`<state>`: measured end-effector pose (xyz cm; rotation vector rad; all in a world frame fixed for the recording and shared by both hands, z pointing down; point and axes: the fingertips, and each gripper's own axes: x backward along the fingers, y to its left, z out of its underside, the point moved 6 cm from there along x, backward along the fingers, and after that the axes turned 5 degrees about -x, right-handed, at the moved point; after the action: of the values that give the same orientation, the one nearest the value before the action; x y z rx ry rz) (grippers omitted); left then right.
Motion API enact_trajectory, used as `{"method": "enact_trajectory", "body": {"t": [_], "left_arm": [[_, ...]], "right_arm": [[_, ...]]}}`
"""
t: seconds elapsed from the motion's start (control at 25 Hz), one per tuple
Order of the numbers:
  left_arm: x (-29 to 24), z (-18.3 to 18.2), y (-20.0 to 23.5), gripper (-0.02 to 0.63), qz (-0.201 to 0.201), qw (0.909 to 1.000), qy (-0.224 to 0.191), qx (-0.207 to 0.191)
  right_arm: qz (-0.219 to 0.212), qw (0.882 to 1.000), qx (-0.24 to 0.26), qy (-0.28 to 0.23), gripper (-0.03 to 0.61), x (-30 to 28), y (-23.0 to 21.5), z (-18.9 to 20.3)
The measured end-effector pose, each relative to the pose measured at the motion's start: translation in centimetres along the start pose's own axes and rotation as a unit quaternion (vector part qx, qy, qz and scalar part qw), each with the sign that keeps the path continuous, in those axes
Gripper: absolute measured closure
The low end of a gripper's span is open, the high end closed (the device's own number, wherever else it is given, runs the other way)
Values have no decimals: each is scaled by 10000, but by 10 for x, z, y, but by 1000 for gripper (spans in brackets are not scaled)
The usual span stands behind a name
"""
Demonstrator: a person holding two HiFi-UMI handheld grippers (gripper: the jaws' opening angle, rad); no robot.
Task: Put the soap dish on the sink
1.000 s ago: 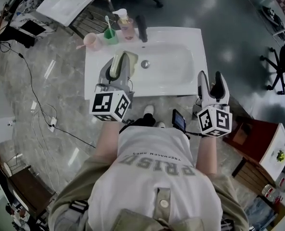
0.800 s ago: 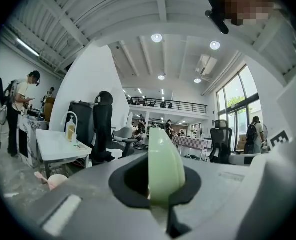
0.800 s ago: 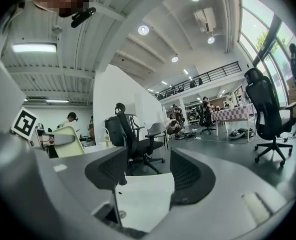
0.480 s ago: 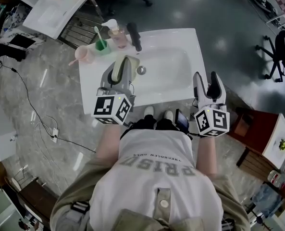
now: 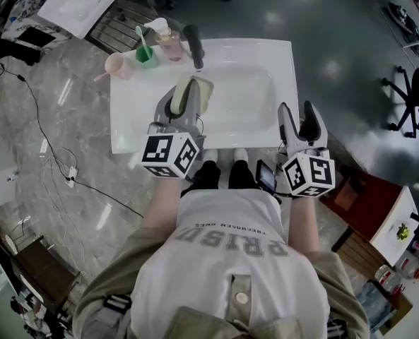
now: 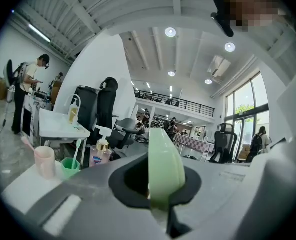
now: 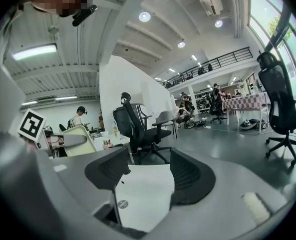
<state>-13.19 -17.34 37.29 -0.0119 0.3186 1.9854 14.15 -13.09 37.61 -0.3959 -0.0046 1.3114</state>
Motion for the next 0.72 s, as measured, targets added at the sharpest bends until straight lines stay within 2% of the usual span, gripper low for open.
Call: {"method": "enact_trajectory", "body": {"t": [0.16, 0.32, 0.52, 0.72], "left_arm": [[-6, 13, -10, 601, -52, 9985, -82, 546], [-13, 23, -20, 601, 18, 9932, -178, 1154], [-20, 27, -36, 601, 303, 9872, -292, 1536], [-24, 30, -48, 601, 653, 9786, -350, 1919]], "right_arm": [[-471, 9985, -201, 210, 305, -16, -1, 8], [-1088, 9897, -755, 536, 305, -36, 3, 19], [-2002, 9645, -1380, 1028, 305, -58, 17, 36], [-2714, 9271, -2091, 1522, 313, -70, 28, 56]]}}
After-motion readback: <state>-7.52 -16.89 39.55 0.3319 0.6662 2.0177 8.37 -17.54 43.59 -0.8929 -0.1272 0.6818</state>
